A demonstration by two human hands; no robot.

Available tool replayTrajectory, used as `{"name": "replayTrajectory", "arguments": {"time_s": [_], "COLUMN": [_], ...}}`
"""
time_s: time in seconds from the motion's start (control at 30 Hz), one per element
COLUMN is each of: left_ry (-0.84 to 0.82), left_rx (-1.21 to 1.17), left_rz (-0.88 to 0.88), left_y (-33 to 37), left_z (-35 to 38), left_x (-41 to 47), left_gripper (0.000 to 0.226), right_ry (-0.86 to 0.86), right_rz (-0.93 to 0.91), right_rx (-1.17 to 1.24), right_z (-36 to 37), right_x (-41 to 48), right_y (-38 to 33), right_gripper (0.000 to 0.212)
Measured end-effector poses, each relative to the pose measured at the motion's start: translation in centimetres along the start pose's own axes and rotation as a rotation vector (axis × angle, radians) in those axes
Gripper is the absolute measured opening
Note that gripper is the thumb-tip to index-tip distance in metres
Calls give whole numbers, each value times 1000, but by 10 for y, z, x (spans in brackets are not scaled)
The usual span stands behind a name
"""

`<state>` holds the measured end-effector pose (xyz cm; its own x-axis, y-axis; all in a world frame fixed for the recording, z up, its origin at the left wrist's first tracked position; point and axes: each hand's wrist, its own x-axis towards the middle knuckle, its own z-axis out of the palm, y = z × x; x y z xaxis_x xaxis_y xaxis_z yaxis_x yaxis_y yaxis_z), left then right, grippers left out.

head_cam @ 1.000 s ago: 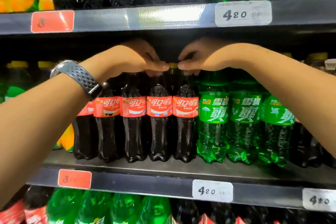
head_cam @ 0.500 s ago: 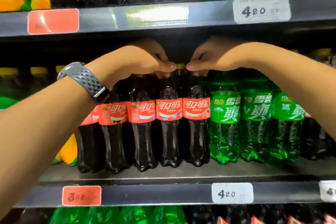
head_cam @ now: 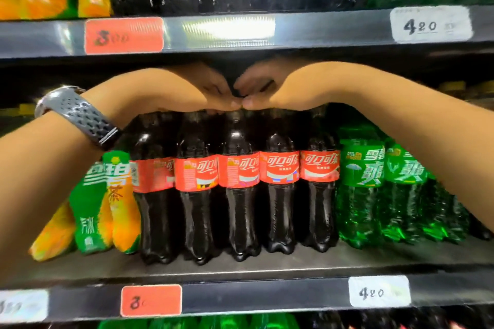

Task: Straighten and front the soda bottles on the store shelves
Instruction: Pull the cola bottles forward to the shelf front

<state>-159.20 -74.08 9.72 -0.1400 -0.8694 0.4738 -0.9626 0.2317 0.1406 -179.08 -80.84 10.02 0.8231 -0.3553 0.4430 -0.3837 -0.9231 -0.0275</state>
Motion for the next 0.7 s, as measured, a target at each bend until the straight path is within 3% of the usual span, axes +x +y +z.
{"name": "replayTrajectory", "arguments": {"time_s": [0.17,0.3,0.53,0.7], "left_ry": [1,-19,-21,-43], "left_rx": [18,21,-160,-245], "left_rz": [-69,-143,-169,-134], "left_y": [-17,-20,-20,-18], "left_z": [-10,-12,-11,-12], "left_x": [-17,-23,-29,-34], "left_gripper": [28,41,31,27], "right_ry": [-47,-109,-87,-70], "right_rz": [-47,-34,-34,-13], "right_rx": [2,208,339,307], "right_z": [7,12,17,17], "right_x": [13,15,17,19], "right_y": [-4,2,6,1], "right_gripper": [32,25,18,18]}}
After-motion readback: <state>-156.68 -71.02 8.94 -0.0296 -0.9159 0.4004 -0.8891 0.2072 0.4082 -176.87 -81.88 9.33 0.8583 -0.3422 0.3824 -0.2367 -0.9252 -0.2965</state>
